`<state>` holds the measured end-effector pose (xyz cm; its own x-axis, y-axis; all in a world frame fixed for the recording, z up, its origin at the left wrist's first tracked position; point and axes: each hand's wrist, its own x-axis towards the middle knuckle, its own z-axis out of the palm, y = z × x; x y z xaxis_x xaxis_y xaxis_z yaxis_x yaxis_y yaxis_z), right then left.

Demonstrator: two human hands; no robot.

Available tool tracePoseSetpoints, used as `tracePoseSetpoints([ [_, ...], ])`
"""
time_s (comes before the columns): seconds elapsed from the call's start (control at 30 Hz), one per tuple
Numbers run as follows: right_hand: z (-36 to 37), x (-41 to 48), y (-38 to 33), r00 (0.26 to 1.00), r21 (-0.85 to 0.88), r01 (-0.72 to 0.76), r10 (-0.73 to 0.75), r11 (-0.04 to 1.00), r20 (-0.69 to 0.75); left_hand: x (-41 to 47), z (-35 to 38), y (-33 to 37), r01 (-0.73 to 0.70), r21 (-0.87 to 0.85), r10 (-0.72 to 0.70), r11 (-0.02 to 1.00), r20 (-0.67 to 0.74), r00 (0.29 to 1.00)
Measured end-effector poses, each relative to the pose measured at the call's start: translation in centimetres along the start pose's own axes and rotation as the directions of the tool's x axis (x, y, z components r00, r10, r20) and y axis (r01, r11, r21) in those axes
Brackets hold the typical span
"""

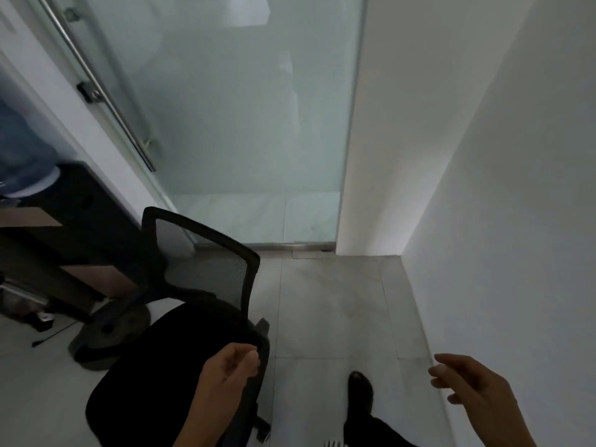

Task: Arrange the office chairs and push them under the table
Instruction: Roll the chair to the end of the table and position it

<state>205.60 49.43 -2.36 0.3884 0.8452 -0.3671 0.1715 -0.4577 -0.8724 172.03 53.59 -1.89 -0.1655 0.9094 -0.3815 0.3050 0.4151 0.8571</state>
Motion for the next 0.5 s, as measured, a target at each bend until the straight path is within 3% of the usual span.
tracePoseSetpoints([
  [0.27, 5.0, 19.2, -12.7, 0.957, -0.112, 0.168, -0.135, 0.979, 0.256, 12.4, 0.9, 6.8, 0.029, -0.009, -0.03, 1.0, -0.256, 0.966],
  [0.5, 18.4, 29.0, -20.9, 0.816, -0.153, 0.37, -0.242, 0.917, 0.525, 21.5, -1.0, 6.2, 0.168, -0.041, -0.165, 0.985, -0.525, 0.835],
])
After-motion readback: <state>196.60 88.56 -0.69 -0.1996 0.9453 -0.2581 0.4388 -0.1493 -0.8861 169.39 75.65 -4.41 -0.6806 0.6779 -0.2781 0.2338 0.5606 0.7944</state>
